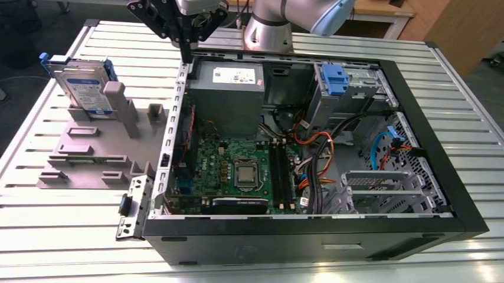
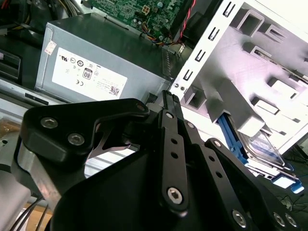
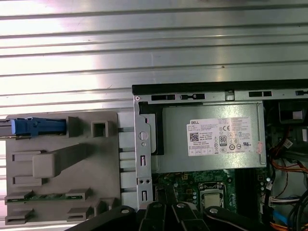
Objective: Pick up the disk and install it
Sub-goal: 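Reach for the disk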
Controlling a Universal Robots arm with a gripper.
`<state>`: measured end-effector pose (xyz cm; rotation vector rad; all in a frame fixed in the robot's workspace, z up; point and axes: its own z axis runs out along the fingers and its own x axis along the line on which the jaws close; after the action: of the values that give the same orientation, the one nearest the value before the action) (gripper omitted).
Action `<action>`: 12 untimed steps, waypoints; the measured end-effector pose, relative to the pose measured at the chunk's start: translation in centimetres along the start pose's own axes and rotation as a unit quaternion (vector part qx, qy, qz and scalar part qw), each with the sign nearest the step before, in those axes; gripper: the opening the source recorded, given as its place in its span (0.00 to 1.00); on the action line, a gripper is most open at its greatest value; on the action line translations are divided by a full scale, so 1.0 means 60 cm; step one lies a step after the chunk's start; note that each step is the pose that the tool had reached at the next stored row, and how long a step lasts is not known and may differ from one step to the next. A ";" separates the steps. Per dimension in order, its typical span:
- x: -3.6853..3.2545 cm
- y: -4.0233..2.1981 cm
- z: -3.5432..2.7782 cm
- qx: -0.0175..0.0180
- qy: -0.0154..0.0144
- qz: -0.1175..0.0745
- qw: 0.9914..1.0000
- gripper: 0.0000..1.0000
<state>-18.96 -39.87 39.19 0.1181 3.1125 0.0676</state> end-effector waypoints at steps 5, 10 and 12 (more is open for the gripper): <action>0.000 0.000 0.000 0.000 0.000 0.000 1.000 0.11; 0.001 0.000 0.000 0.000 0.000 0.000 1.000 0.11; 0.004 0.000 0.000 0.000 0.000 0.000 1.000 0.11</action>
<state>-19.20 -39.88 39.19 0.1183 3.1125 0.0676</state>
